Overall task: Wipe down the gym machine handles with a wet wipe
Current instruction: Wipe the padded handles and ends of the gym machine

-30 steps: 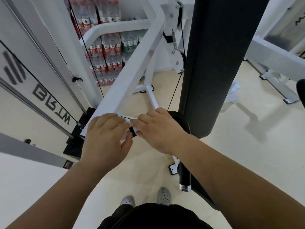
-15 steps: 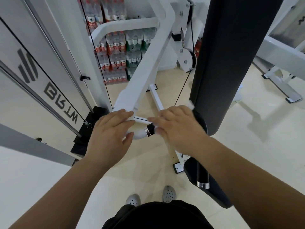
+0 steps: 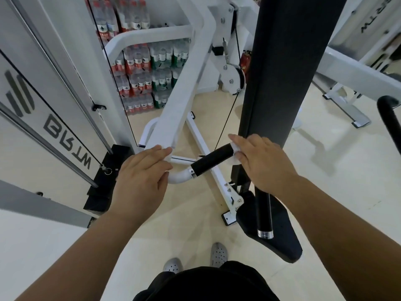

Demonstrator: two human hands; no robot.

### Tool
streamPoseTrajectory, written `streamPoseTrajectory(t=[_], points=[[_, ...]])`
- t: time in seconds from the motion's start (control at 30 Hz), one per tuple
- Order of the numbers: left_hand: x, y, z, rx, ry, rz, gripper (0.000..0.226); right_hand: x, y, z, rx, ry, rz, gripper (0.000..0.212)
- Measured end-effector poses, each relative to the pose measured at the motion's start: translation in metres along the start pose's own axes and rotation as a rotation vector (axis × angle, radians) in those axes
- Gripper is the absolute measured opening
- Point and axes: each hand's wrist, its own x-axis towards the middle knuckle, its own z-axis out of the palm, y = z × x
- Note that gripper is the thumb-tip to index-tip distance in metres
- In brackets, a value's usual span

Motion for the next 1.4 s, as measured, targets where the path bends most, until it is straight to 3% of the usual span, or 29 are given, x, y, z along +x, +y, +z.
streamPoseTrajectory(t=[0.07,0.13,0.23,0.37,0.47,0.53,0.63,0.73,0.8,0.93,1.17,1.4], points=[[0.001,0.003,0.001,0.006,0.018,-0.027,0.015,-0.004,0.008,0.001,0.196,-0.038,0.114,0.045],[0.002,0.007,0.002,0.023,0.034,-0.052,0.021,-0.007,0.001,0.006,0.195,-0.017,0.123,0.048],[0.002,0.016,0.005,0.075,0.060,-0.087,0.036,-0.003,-0.012,0.010,0.076,0.046,0.009,0.050],[0.001,0.041,0.009,0.050,0.140,-0.076,0.042,0.019,-0.039,0.000,-0.066,-0.012,-0.243,0.044],[0.001,0.059,0.018,-0.022,0.101,-0.054,0.044,0.027,-0.063,0.000,-0.133,-0.072,-0.394,0.038],[0.002,0.066,0.022,-0.051,0.052,-0.082,0.047,0.023,-0.061,0.003,-0.111,-0.021,-0.416,0.036],[0.002,0.078,0.030,-0.027,-0.072,-0.120,0.063,0.010,-0.023,0.007,-0.107,0.066,-0.316,0.044],[-0.006,0.091,0.043,0.052,-0.250,-0.134,0.083,-0.009,0.010,0.008,0.007,-0.010,-0.153,0.067],[-0.009,0.098,0.051,0.127,-0.302,-0.165,0.086,-0.023,0.020,0.011,0.110,-0.047,-0.124,0.070],[-0.005,0.105,0.057,0.153,-0.302,-0.225,0.088,-0.050,0.026,0.020,0.176,-0.092,-0.114,0.072],[0.003,0.114,0.056,0.153,-0.308,-0.325,0.082,-0.116,0.033,0.041,0.151,-0.204,-0.256,0.084],[0.009,0.131,0.060,0.175,-0.288,-0.406,0.084,-0.050,0.050,0.034,0.246,-0.068,-0.305,0.084]])
